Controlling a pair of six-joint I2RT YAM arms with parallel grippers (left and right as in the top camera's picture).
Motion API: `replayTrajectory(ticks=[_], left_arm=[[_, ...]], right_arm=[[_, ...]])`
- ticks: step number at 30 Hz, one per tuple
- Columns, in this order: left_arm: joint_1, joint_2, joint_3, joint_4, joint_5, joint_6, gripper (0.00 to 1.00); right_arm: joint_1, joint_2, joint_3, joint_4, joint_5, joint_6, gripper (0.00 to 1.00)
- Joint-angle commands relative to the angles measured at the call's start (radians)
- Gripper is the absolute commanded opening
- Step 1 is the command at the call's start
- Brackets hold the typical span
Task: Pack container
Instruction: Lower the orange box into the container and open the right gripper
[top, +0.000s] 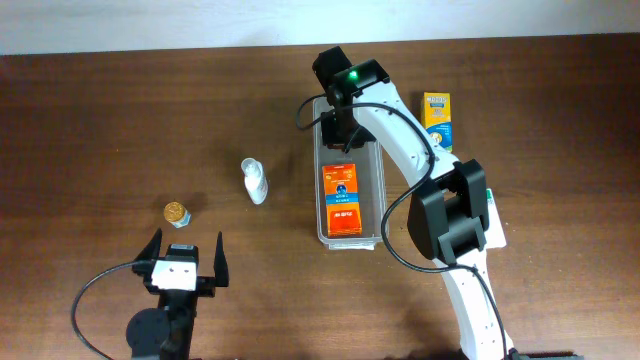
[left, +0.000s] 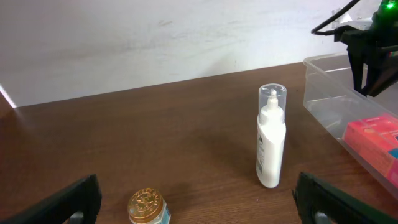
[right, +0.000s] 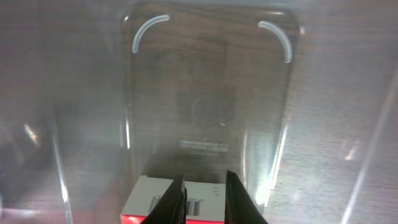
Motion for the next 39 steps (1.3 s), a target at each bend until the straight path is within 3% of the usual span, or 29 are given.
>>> replayTrajectory(ticks=[1,39], left_arm=[[0.005,-0.006,-0.011,0.0,0.004,0.016,0.99],[0.005,-0.005,-0.011,0.0,0.004,0.016,0.99]], right_arm=[[0.008,0.007,-0.025,0.003,-0.046,0.001,0.14],[0.013,0.007,-0.087,-0.103,-0.088,0.006,0.09]])
